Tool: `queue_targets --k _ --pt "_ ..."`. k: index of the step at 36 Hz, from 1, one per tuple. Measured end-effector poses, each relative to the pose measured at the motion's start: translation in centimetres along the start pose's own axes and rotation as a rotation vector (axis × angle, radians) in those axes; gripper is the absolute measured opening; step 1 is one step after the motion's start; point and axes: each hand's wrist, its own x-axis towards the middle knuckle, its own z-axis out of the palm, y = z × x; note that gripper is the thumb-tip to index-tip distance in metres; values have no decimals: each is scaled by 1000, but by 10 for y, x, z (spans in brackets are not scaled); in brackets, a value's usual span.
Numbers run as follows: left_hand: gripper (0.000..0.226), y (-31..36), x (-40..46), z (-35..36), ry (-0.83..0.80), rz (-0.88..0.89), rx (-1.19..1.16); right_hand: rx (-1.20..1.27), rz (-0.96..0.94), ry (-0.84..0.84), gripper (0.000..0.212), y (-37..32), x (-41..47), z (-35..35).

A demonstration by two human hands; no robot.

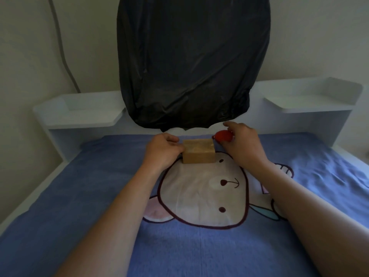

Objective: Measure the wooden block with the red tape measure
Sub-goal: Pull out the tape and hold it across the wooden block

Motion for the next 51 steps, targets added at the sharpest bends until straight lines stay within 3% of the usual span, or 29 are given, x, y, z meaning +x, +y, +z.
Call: queue_targets --k 7,10,12,17,21,27,32,43,51 --pt "26 5 -3 -3 160 238 -38 186 -102 67 63 -8 -3 -8" --pt "17 9 -6 -3 139 286 -76 253 -147 55 62 -14 -7 -8" --pt "12 12 -9 -1 82 263 -120 283 -184 56 59 -19 -10 -8" --pt "29 22 -16 0 -104 62 -415 353 -256 51 56 -29 -15 -6" --pt "30 25 -18 -3 -180 -11 -592 383 -316 75 55 -32 -17 -3" --pt "16 21 -17 -3 -188 -24 -651 358 -361 122 55 -31 -15 2" --pt "12 20 -16 -1 -197 -61 -718 389 -241 84 63 -30 -14 4" --pt "20 16 -17 -6 -237 11 -621 454 -202 -2 38 -26 -20 6" --pt "19 13 -13 -10 -239 -56 -646 420 -218 -4 36 -23 -17 10"
